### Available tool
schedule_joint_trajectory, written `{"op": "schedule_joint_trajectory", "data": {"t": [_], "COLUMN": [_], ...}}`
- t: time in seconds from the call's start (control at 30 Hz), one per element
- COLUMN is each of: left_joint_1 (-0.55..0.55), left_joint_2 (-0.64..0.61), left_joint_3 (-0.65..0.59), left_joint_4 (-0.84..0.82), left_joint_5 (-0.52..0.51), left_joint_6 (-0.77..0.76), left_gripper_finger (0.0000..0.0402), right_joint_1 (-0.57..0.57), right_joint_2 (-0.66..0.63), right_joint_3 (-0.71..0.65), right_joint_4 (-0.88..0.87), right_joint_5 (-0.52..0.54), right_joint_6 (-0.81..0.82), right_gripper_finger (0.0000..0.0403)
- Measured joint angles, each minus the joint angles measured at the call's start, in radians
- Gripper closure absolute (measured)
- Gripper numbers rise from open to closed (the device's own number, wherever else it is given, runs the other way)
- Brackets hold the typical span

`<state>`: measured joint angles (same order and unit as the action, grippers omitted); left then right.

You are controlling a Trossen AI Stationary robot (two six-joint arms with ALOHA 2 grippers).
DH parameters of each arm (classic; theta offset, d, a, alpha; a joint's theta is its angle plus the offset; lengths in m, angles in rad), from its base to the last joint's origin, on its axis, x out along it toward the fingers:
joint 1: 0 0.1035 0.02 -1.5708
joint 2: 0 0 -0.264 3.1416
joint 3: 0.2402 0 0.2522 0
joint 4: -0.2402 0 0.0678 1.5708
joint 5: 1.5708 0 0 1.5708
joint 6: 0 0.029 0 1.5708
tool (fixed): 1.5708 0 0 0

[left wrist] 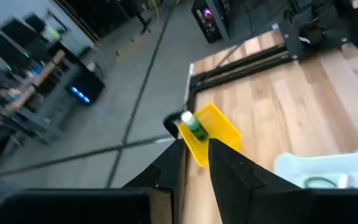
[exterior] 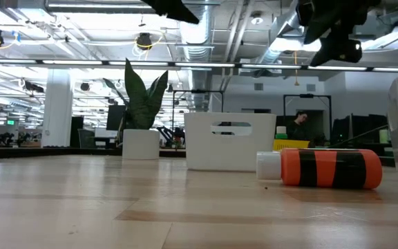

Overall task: Pick & Place Paint Supplies
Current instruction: Put the yellow acrylic paint bottle into the yellow basket

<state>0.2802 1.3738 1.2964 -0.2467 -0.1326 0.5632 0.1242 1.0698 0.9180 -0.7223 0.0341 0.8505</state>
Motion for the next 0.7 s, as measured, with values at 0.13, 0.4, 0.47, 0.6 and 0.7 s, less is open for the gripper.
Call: {"op": "schedule_joint_trajectory", "data": {"t": [0.13, 0.4, 0.47, 0.6, 0.7], "left_joint_1": [-0.004, -0.05, -0.067, -0.101, -0.122], "left_joint_2": [0.0, 0.0, 0.0, 0.0, 0.0], "left_joint_3": [0.0, 0.0, 0.0, 0.0, 0.0], "left_joint_4": [-0.095, -0.268, -0.295, -0.324, -0.337], "left_joint_5": [0.003, 0.007, 0.007, 0.007, 0.007], "left_joint_6": [-0.074, -0.16, -0.16, -0.16, -0.161], "left_gripper_finger": [0.0336, 0.0337, 0.0337, 0.0336, 0.0338], "right_joint_1": [0.024, 0.025, 0.025, 0.024, 0.013], "right_joint_2": [0.066, 0.172, 0.191, 0.224, 0.245], "right_joint_3": [0.0, 0.0, 0.0, 0.0, 0.001], "right_joint_4": [0.0, -0.013, -0.009, -0.012, -0.025], "right_joint_5": [-0.036, -0.037, -0.037, -0.037, -0.039], "right_joint_6": [0.068, 0.223, 0.254, 0.305, 0.314], "right_gripper_finger": [0.0186, 0.0186, 0.0186, 0.0186, 0.0186]}}
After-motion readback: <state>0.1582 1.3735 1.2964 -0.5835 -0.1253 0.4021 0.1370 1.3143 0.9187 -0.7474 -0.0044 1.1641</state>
